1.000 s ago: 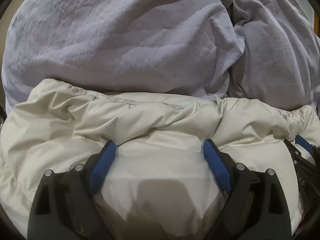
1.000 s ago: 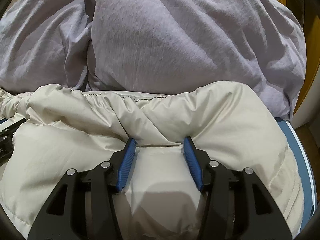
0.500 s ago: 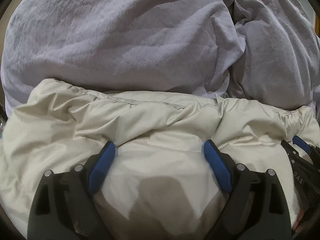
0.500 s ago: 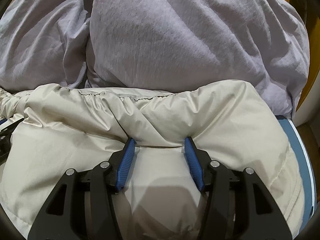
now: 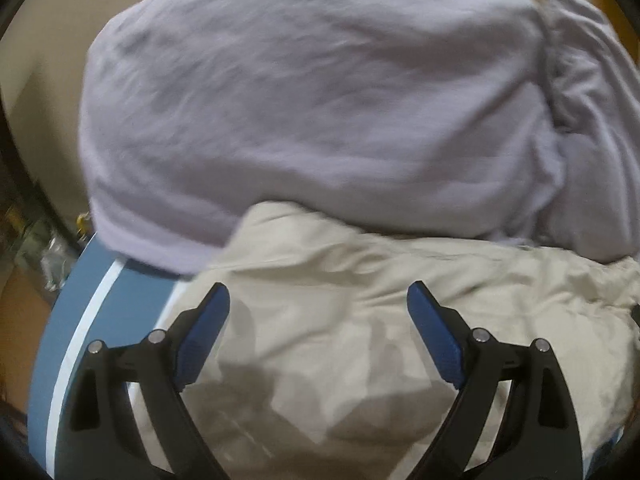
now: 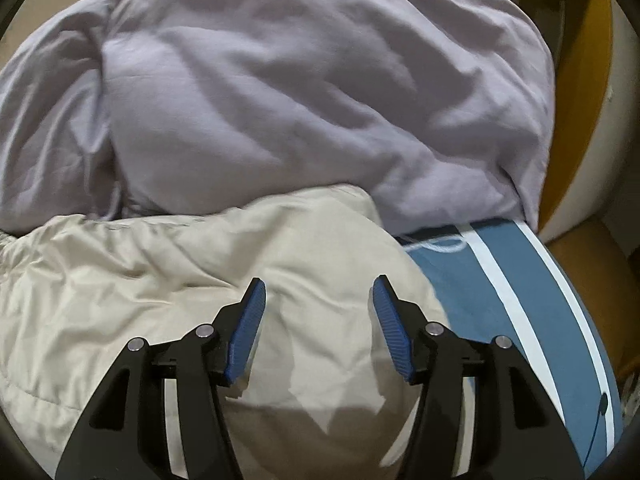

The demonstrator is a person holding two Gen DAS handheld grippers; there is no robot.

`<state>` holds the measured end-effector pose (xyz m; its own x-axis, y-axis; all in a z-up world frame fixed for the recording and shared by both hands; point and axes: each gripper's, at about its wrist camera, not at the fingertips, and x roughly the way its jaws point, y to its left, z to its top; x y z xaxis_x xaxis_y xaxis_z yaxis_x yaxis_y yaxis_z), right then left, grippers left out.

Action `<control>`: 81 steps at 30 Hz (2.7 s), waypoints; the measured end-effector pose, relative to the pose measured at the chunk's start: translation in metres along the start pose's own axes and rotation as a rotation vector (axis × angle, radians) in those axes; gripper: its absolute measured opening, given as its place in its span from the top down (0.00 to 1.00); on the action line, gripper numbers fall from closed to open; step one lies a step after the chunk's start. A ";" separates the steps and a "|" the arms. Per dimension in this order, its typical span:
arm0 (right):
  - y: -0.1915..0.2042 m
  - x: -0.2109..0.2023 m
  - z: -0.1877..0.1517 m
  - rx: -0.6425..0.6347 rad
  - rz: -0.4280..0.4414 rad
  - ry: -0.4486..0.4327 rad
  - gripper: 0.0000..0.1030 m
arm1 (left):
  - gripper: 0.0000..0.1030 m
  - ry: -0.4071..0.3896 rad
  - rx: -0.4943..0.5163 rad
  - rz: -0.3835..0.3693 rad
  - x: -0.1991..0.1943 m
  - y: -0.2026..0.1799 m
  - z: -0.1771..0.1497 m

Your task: Fold large clothes

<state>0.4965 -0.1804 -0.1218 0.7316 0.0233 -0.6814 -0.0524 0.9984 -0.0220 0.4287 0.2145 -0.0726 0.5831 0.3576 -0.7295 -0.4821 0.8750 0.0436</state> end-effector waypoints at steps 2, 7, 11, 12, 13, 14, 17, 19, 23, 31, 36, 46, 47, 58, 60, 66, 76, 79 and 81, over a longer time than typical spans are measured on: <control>-0.003 0.006 -0.003 0.000 -0.008 0.012 0.44 | 0.13 0.018 -0.012 0.023 0.005 -0.001 -0.001; -0.003 0.017 -0.007 -0.018 -0.024 0.027 0.41 | 0.13 0.069 -0.008 0.063 0.036 0.003 -0.012; -0.005 0.024 -0.011 -0.012 -0.024 0.029 0.39 | 0.10 0.071 0.003 0.078 0.039 0.014 -0.019; -0.005 0.026 -0.012 -0.012 -0.026 0.026 0.38 | 0.09 0.072 0.002 0.077 0.042 0.014 -0.020; -0.005 0.027 -0.013 -0.012 -0.028 0.024 0.37 | 0.09 0.072 0.001 0.076 0.045 0.014 -0.021; -0.005 0.029 -0.014 -0.012 -0.030 0.021 0.37 | 0.08 0.071 -0.003 0.075 0.048 0.016 -0.023; -0.005 0.033 -0.014 -0.013 -0.035 0.019 0.36 | 0.06 0.068 -0.009 0.072 0.053 0.019 -0.027; -0.005 0.035 -0.014 -0.013 -0.033 0.023 0.35 | 0.06 0.073 -0.011 0.070 0.044 0.029 -0.023; -0.010 0.029 -0.010 0.006 -0.015 0.054 0.35 | 0.07 0.100 -0.029 0.055 0.033 0.038 -0.021; -0.048 -0.014 -0.015 0.131 0.017 0.070 0.34 | 0.08 0.075 -0.078 0.015 -0.030 0.086 -0.032; -0.077 -0.036 -0.034 0.209 0.002 0.115 0.29 | 0.08 0.116 -0.136 0.014 -0.055 0.124 -0.057; -0.118 -0.033 -0.073 0.480 0.223 0.296 0.25 | 0.08 0.250 -0.292 -0.148 -0.058 0.128 -0.096; -0.120 -0.031 -0.074 0.505 0.243 0.311 0.25 | 0.08 0.264 -0.303 -0.162 -0.055 0.126 -0.099; -0.110 -0.037 -0.075 0.545 0.269 0.295 0.55 | 0.25 0.271 -0.472 -0.204 -0.031 0.125 -0.102; -0.107 -0.043 -0.072 0.510 0.251 0.278 0.65 | 0.43 0.251 -0.488 -0.215 -0.037 0.128 -0.100; -0.104 -0.065 -0.074 0.478 0.262 0.240 0.75 | 0.63 0.188 -0.472 -0.250 -0.062 0.135 -0.101; -0.096 -0.126 -0.128 0.430 0.373 0.279 0.76 | 0.63 0.179 -0.488 -0.223 -0.124 0.191 -0.154; -0.092 -0.148 -0.149 0.397 0.400 0.292 0.76 | 0.62 0.182 -0.493 -0.206 -0.142 0.209 -0.174; -0.090 -0.156 -0.157 0.372 0.404 0.296 0.76 | 0.60 0.188 -0.496 -0.184 -0.152 0.218 -0.188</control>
<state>0.2805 -0.2816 -0.1285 0.4813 0.4410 -0.7575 -0.0063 0.8659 0.5001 0.1123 0.2893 -0.0808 0.5824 0.1095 -0.8055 -0.6593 0.6433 -0.3892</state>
